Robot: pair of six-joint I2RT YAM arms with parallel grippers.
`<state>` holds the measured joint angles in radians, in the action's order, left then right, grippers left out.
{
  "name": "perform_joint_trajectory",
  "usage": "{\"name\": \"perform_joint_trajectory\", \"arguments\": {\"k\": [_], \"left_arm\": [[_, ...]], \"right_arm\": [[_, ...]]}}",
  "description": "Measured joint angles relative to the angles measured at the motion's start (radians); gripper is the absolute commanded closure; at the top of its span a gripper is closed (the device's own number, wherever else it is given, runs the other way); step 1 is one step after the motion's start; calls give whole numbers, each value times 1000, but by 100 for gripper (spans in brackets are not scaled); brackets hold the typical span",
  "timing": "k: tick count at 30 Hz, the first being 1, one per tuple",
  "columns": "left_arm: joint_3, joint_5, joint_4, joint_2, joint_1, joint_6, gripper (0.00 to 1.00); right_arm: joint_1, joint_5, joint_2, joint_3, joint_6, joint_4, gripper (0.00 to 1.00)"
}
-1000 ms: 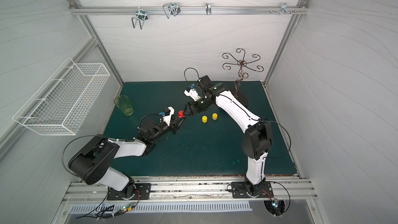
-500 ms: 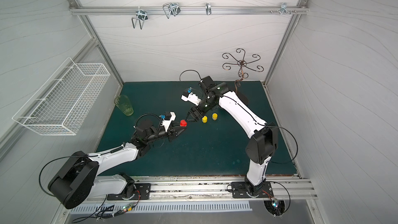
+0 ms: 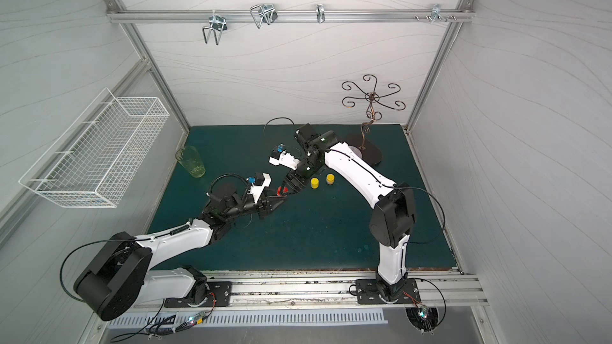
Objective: Close the paint jar lid
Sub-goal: Screw the lid onto the paint jar.
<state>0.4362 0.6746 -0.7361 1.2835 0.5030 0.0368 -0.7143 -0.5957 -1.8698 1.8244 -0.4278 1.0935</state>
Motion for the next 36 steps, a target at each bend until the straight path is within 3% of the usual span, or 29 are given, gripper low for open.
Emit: {"name": "perform_joint_trajectory", "arguments": {"k": [9,17,22,31,34,36], "left_arm": [[0,-5,15,3,0,-7,100],[0,-13,24,17,0,-8,100],[0,-85,-24,82,1,-9,100],[105,-363,-349,504,10,-45,100],[146,-408,-438,583,10,-41,100],[153,-427,-464,587,10,-37,100]], "right_arm": [[-8,-5,-26,23,-9,5,63],[-15,-11,-39,18,8,-1,70],[-11,15,-71,9,128,-52,79],[20,212,-215,38,592,-272,71],[36,239,-220,38,674,-326,64],[42,232,-212,38,699,-344,53]]}}
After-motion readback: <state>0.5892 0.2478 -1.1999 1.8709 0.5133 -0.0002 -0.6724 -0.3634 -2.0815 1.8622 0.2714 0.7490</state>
